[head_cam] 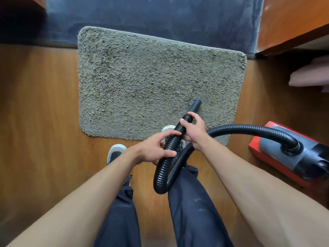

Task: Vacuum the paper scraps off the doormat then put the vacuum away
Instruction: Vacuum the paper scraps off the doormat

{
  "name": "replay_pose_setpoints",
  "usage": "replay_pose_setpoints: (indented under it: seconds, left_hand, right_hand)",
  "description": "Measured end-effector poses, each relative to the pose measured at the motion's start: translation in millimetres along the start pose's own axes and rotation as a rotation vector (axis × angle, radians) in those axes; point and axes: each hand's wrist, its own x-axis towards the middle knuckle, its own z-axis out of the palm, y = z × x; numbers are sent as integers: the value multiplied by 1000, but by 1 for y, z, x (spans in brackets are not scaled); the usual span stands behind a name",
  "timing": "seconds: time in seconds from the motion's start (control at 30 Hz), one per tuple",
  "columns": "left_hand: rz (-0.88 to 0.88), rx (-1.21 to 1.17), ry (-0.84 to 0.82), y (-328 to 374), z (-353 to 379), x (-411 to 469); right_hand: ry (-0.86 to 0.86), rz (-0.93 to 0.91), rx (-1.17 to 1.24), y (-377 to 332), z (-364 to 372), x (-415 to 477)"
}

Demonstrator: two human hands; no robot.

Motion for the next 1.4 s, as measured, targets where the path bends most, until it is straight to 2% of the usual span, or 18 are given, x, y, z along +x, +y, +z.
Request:
replay_pose_setpoints:
  seconds: [0.3,0.53,0.63,0.73,0.93,1.13,1.4]
  left_hand:
    - [95,-63,94,-18,-7,-34]
    - [270,-143,304,-37,-12,-77]
    - [307,-146,333,-37,-17,-93]
    - [333,-60,316,-27,-27,-103]
    - [395,176,179,6,-30,-112]
    - [528,487,169,30,0,-100]
    - [556,709,64,63,61,-89]
  right_hand:
    - [-105,-50,-71,-16,31,-19]
    - [-210,-300,-264,-48,78,-51]
    - [-245,-387,-290,-59,91,-65]
    - [-177,-482,-225,-68,91,-79]
    - [2,-579,-45,-76,54,-106]
    - [158,-819,65,-78,5,-135]
    - [276,-890,232,-54,-76,-158]
